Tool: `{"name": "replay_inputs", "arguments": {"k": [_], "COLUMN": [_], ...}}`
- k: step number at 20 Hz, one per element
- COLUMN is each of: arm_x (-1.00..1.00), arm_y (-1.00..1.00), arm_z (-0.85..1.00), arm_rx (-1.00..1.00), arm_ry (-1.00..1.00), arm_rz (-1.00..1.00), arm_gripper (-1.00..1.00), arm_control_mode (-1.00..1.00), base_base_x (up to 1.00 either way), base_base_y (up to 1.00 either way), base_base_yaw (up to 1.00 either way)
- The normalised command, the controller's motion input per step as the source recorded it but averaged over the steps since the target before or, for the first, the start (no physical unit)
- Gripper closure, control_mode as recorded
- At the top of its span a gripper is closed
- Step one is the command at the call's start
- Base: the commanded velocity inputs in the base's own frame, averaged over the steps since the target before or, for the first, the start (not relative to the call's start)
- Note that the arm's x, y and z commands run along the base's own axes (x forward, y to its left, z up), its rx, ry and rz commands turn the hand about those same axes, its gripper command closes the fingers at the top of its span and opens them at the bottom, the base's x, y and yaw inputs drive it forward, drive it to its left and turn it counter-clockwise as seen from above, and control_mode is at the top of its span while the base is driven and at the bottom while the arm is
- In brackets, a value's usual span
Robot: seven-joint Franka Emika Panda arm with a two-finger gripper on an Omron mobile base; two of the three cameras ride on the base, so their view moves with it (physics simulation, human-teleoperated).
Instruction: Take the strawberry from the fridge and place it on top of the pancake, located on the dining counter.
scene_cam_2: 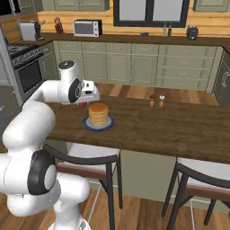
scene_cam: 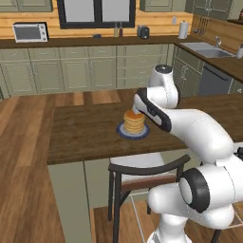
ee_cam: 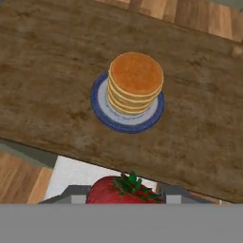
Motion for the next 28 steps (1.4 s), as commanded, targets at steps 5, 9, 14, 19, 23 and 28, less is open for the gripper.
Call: {"name": "replay_inputs", "arguments": {"k": [5, 9, 14, 19, 23, 28], "arm_x": [1.00, 1.00, 0.84, 0.81, 0.18, -0.01], "arm_y": [-0.01, 0.06, 0.07, 0.00, 0.00, 0.00], "arm_z": [0.00, -0.23, -0.57, -0.43, -0.44, -0.35], "arm_rx": [0.09, 0.00, 0.00, -0.01, 0.00, -0.01], "arm_ry": [0.18, 0.10, 0.01, -0.03, 0.00, 0.00], "arm_rz": [-0.01, -0.03, -0.01, 0.00, 0.00, 0.00], "arm_gripper": [1.00, 1.00, 1.00, 1.00, 1.00, 1.00], "arm_control_mode": [-1.00, -1.00, -1.00, -1.00, -1.00, -1.00], "base_base_x": [0.00, 0.00, 0.00, 0.00, 0.00, 0.00], "base_base_y": [0.00, 0.00, 0.00, 0.00, 0.00, 0.00], "base_base_yaw": [0.00, 0.00, 0.00, 0.00, 0.00, 0.00]}}
